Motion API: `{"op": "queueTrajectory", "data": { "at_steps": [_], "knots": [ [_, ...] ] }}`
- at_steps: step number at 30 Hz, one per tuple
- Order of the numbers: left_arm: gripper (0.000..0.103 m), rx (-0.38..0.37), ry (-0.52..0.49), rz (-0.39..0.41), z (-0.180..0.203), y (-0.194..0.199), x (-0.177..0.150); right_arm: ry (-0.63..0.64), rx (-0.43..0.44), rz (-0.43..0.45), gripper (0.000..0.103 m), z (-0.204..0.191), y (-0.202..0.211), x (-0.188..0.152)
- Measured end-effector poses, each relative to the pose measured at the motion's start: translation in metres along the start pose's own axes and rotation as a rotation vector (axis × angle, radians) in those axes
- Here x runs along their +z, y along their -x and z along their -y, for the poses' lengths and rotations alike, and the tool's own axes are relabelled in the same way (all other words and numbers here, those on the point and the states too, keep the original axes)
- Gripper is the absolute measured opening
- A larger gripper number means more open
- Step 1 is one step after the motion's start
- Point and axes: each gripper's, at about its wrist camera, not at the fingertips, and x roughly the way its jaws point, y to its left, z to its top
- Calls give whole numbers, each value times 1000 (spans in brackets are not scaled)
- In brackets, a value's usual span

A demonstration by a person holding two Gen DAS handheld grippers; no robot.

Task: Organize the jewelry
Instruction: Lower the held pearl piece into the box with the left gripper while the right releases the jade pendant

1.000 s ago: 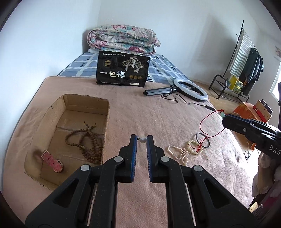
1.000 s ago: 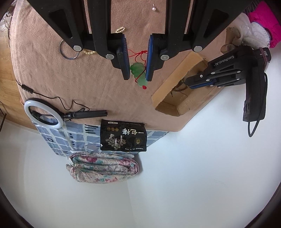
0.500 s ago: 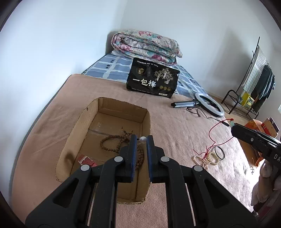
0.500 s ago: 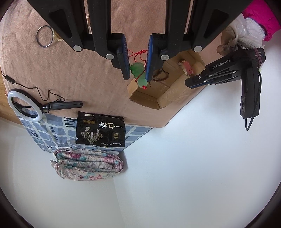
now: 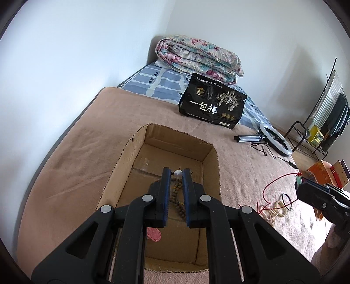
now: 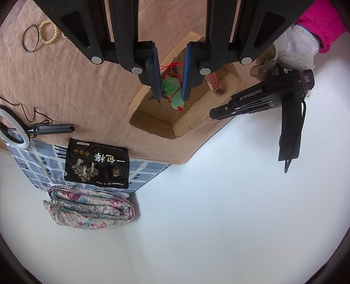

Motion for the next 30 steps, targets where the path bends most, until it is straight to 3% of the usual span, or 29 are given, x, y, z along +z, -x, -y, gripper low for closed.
{"op": "queueTrajectory", "data": {
  "at_steps": [30],
  "knots": [
    [9,31,30,-63,-19,-42,1,26,36,-154,19,-24,-79,-22]
  ]
}}
